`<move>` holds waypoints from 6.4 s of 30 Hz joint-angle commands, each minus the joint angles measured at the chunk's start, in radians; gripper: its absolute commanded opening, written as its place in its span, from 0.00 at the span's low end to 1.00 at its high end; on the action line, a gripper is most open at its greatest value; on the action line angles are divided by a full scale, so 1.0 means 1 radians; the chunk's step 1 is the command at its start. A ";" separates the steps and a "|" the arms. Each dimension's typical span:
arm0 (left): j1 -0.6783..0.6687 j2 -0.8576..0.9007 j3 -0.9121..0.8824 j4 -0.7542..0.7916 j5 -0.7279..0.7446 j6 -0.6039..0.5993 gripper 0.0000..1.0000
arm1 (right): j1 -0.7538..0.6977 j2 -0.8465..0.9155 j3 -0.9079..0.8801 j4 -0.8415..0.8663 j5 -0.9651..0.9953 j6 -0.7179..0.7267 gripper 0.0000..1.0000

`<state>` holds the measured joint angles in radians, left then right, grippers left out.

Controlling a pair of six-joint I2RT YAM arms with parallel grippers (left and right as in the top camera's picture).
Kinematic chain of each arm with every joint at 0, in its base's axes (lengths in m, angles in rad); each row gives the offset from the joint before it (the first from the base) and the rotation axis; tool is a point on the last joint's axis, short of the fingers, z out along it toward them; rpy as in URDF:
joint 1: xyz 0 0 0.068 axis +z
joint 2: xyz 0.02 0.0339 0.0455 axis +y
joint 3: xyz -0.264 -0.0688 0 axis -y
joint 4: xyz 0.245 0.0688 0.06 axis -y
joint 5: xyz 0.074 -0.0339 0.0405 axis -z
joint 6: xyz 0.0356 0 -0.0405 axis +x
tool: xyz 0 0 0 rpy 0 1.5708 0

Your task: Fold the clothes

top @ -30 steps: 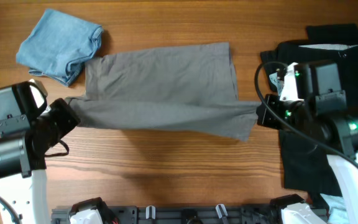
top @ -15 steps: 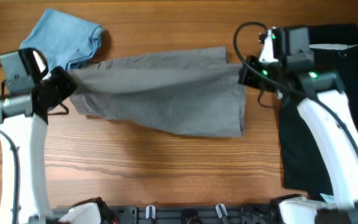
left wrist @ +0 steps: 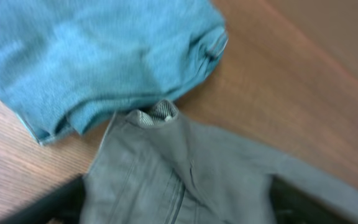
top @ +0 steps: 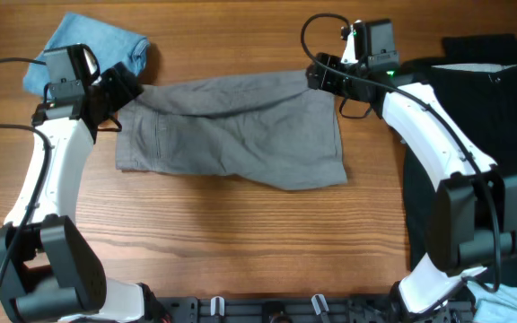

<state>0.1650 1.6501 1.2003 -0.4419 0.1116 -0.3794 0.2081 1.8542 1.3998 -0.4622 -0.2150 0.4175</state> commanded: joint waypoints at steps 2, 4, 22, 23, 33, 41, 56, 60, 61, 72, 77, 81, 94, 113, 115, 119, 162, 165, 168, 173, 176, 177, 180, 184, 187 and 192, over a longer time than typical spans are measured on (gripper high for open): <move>0.005 0.011 0.015 -0.126 -0.024 0.021 1.00 | -0.037 0.024 0.019 -0.094 0.042 -0.105 0.97; 0.011 0.013 0.015 -0.216 -0.039 0.039 1.00 | -0.059 0.029 0.014 -0.170 0.063 -0.104 0.97; 0.011 0.204 -0.069 -0.338 -0.077 0.176 0.69 | -0.080 0.261 -0.046 -0.199 -0.192 -0.272 0.50; 0.011 0.220 -0.069 -0.338 -0.068 0.186 0.60 | -0.080 0.261 -0.046 -0.190 -0.202 -0.273 0.37; 0.012 0.234 -0.035 -0.424 -0.058 0.220 0.04 | -0.175 0.203 0.048 -0.279 0.183 -0.198 0.04; 0.011 0.233 0.059 -0.558 -0.056 0.241 0.14 | -0.262 0.084 0.130 -0.342 0.095 -0.372 0.76; -0.004 0.232 0.277 -0.626 0.147 0.246 0.09 | -0.206 0.005 0.112 -0.421 -0.301 -0.351 0.46; -0.053 0.258 0.271 -0.529 0.144 0.293 0.04 | -0.153 0.007 0.071 -0.407 -0.221 -0.253 0.29; -0.071 0.268 0.271 -0.526 0.142 0.317 0.04 | -0.141 0.008 0.060 -0.405 -0.193 -0.234 0.28; -0.175 0.430 0.272 -0.411 0.139 0.402 0.04 | -0.091 0.008 -0.137 -0.258 -0.174 -0.175 0.23; -0.171 0.452 0.272 -0.180 0.151 0.251 0.04 | -0.082 0.010 -0.235 -0.176 -0.176 -0.179 0.22; -0.148 0.440 0.273 0.016 0.207 0.100 0.04 | -0.081 0.012 -0.279 -0.155 -0.168 -0.178 0.23; 0.005 0.317 0.300 -0.256 0.285 0.141 0.22 | -0.107 -0.001 -0.259 -0.175 -0.144 -0.225 0.19; 0.079 0.411 0.158 -0.398 0.135 0.403 0.97 | -0.150 -0.051 -0.229 -0.215 -0.258 -0.314 0.48; 0.079 0.436 0.158 -0.391 0.277 0.479 0.89 | -0.150 -0.051 -0.229 -0.216 -0.258 -0.313 0.48; 0.077 0.451 0.158 -0.395 0.367 0.509 0.43 | -0.150 -0.051 -0.229 -0.216 -0.258 -0.313 0.48; -0.731 0.546 0.706 -0.823 0.063 0.146 1.00 | -0.150 -0.051 -0.229 -0.286 -0.257 -0.311 0.49; -0.734 0.536 0.724 -0.838 0.071 0.123 1.00 | -0.150 -0.051 -0.229 -0.290 -0.257 -0.313 0.49; -0.710 0.510 0.792 -0.911 0.080 0.124 1.00 | -0.150 -0.051 -0.228 -0.286 -0.258 -0.313 0.49; -0.624 0.423 0.911 -1.017 0.054 0.139 1.00 | -0.150 -0.055 -0.228 -0.283 -0.327 -0.363 0.49; -0.552 0.372 0.926 -1.028 0.000 0.139 1.00 | -0.150 -0.072 -0.228 -0.279 -0.490 -0.461 0.53; -0.531 0.364 0.926 -1.033 -0.016 0.139 1.00 | -0.150 -0.080 -0.228 -0.279 -0.531 -0.482 0.54; -0.438 0.359 0.925 -1.075 -0.034 0.139 0.99 | -0.150 -0.138 -0.228 -0.267 -0.688 -0.552 0.61; -0.340 0.376 0.867 -1.058 -0.021 0.140 0.49 | -0.121 -0.226 -0.228 -0.192 -0.789 -0.534 0.34; -0.300 0.390 0.815 -1.023 0.005 0.141 0.07 | -0.054 -0.234 -0.228 -0.101 -0.768 -0.412 0.04; -0.258 0.395 0.696 -0.952 0.267 0.251 0.04 | 0.131 -0.165 -0.229 0.023 -0.585 -0.254 0.04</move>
<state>-0.1120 2.0304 1.9713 -1.4231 0.1608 -0.2279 0.2283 1.6329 1.1622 -0.4774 -0.8852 0.0376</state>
